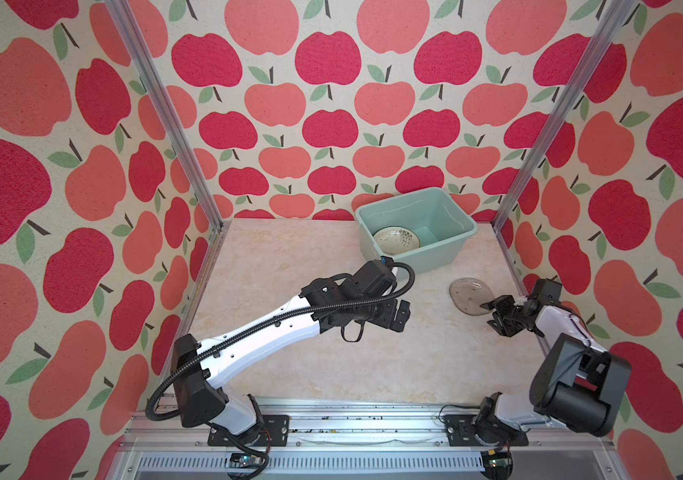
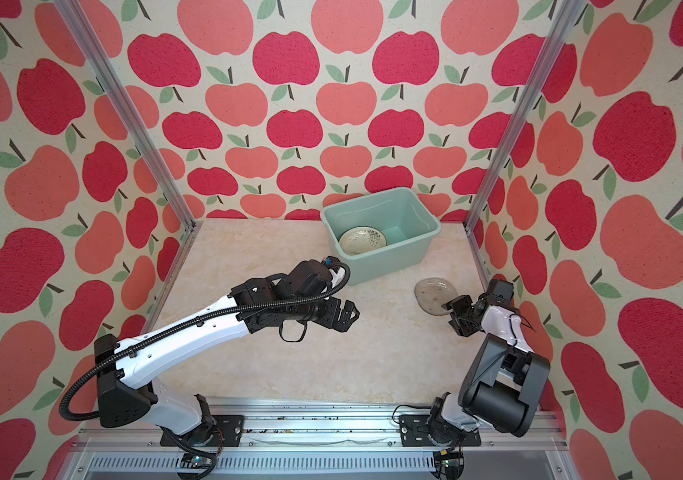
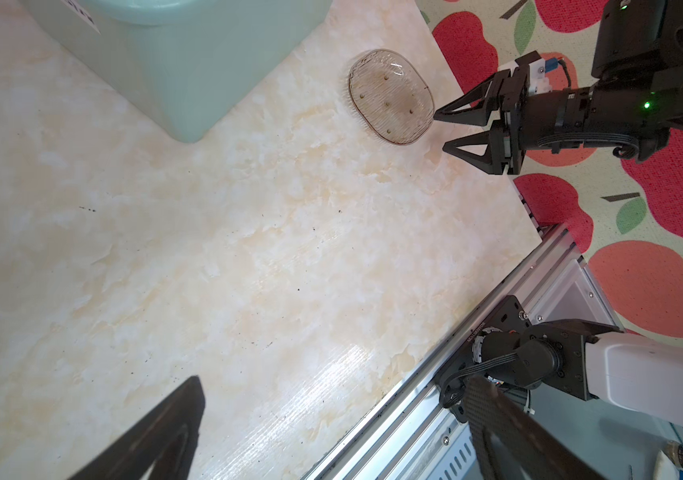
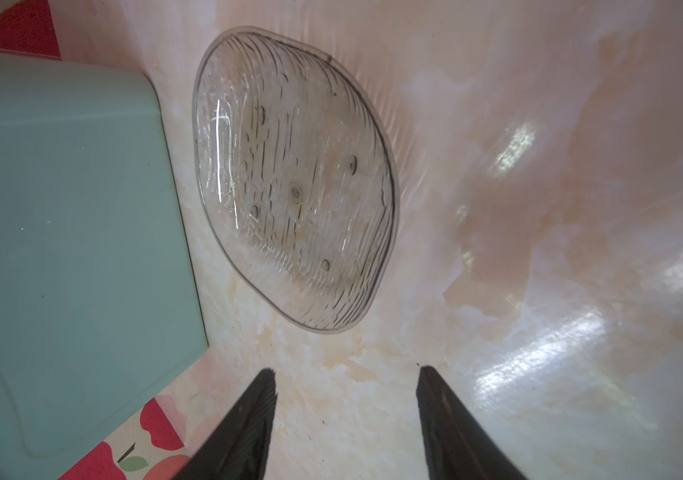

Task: Place the plates into the plastic bin on the countertop
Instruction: 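Grasp the edge of the smoky glass plate with the right gripper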

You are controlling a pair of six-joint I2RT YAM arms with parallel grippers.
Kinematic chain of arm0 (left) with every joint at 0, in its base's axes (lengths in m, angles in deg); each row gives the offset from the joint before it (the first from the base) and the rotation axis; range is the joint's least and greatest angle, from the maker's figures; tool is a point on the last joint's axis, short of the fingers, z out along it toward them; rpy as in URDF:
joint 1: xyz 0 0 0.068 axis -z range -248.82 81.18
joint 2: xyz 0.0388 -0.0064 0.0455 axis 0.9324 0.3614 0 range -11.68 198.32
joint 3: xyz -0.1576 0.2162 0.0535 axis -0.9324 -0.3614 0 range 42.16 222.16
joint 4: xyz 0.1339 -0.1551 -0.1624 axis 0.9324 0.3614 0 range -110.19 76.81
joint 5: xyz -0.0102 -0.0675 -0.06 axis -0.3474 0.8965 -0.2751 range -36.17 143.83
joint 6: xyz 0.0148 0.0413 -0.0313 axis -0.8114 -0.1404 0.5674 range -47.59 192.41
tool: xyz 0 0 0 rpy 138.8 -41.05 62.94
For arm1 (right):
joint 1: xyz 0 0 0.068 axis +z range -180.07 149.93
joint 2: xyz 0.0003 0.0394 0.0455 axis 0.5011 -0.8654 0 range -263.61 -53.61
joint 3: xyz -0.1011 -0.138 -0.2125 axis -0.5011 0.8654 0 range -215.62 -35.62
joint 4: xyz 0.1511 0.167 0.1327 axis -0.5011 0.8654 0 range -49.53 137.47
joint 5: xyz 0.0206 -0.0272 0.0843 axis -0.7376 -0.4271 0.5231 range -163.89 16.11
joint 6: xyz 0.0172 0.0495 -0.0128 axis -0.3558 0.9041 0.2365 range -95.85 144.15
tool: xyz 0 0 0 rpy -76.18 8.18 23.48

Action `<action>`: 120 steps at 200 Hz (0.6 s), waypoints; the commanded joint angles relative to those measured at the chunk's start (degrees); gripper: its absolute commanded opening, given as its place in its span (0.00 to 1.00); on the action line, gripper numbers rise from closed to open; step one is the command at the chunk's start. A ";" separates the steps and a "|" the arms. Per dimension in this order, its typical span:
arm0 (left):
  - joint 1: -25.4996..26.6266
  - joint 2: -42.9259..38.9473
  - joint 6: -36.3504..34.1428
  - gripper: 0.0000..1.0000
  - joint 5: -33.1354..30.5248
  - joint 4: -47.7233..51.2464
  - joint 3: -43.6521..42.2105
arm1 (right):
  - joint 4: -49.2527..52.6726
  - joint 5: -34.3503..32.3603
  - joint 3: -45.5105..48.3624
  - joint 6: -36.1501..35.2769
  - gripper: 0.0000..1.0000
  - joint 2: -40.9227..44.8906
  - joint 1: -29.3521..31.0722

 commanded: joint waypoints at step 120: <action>-3.48 4.19 0.32 1.00 3.36 0.45 2.70 | -9.90 1.88 0.02 2.49 0.29 -13.46 0.61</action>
